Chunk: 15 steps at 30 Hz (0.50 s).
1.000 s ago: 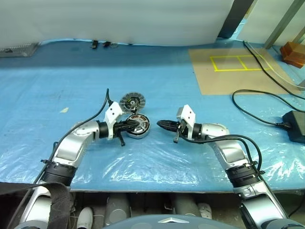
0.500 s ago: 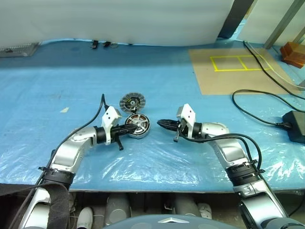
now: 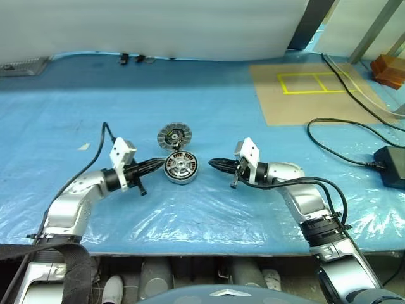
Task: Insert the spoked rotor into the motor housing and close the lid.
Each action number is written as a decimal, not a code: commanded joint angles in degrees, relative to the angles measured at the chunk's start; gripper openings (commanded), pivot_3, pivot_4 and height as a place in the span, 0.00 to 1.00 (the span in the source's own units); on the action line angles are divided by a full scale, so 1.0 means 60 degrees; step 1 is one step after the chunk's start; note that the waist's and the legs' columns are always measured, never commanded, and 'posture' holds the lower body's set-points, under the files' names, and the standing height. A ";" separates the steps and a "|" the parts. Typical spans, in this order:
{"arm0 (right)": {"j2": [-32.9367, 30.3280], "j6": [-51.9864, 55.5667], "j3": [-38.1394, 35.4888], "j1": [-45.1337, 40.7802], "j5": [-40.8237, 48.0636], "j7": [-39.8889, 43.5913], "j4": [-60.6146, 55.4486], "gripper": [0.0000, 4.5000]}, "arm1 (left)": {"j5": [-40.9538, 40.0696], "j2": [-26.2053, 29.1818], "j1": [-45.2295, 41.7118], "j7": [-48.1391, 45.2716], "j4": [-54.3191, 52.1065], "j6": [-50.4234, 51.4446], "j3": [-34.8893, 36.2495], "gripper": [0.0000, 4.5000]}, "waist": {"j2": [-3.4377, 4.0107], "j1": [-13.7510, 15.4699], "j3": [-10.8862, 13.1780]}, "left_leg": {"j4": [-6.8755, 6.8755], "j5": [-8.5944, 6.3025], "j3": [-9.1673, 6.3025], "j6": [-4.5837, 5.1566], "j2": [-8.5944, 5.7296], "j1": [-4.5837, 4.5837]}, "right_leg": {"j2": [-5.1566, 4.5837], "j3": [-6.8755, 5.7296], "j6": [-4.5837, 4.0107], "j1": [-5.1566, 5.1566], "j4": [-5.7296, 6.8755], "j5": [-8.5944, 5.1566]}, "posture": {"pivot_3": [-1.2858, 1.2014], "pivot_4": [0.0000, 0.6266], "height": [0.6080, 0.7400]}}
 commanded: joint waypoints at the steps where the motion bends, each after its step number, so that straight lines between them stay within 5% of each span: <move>1: 0.0039 -0.0101 -0.0136 -0.0157 0.0192 0.0085 -0.0223 0.00 | 0.0370 0.0003 -0.0221 0.0317 0.0592 -0.0686 0.0258 0.01 | 0.0000 0.0024 0.0000 | 0.0003 0.0000 0.0000 0.0000 -0.0003 0.0000 | -0.0002 0.0000 0.0001 0.0001 0.0000 0.0000 | 0.52 0.24 1.00; 15: 0.0054 0.0240 -0.0274 -0.0092 0.0327 -0.0038 -0.0780 0.00 | 0.2072 -0.1360 -0.3855 0.0510 0.5992 -0.2890 -0.0743 0.01 | -0.0009 -0.0022 0.0004 | 0.0000 0.0021 -0.0011 0.0025 -0.0017 -0.0017 | 0.0000 0.0001 0.0003 0.0000 0.0005 0.0004 | 0.52 0.24 1.00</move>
